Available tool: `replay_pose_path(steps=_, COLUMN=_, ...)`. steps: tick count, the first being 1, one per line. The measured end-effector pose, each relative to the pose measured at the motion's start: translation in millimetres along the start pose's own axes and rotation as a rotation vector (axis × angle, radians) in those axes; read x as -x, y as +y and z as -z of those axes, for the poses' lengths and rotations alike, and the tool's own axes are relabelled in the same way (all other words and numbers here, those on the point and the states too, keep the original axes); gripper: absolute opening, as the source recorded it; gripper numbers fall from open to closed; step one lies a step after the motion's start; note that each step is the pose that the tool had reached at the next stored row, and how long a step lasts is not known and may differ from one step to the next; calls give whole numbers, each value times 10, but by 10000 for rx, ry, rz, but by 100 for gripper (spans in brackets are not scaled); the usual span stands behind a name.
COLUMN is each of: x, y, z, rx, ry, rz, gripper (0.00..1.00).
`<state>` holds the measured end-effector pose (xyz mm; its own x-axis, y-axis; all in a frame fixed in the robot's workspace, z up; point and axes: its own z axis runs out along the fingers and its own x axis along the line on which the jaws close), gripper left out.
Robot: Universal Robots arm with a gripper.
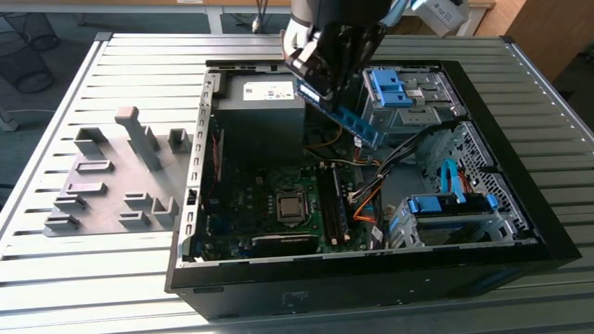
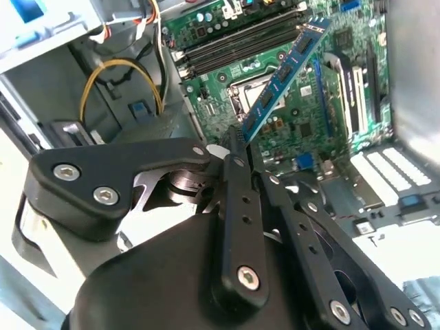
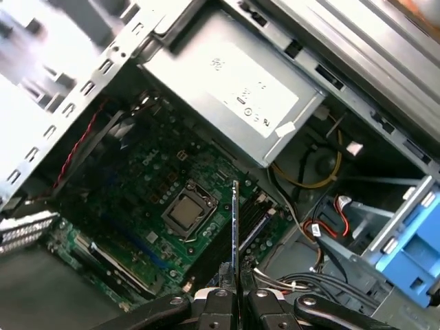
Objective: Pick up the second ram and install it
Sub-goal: 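Insert the second ram into the second slot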
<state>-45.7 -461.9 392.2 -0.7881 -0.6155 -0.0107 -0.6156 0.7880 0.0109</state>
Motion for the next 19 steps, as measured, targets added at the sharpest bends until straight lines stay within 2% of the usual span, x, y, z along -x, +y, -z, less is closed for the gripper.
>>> replay_pose_path(steps=19, x=0, y=0, z=-38, rx=-49, ry=-28, rz=-3427, gripper=14)
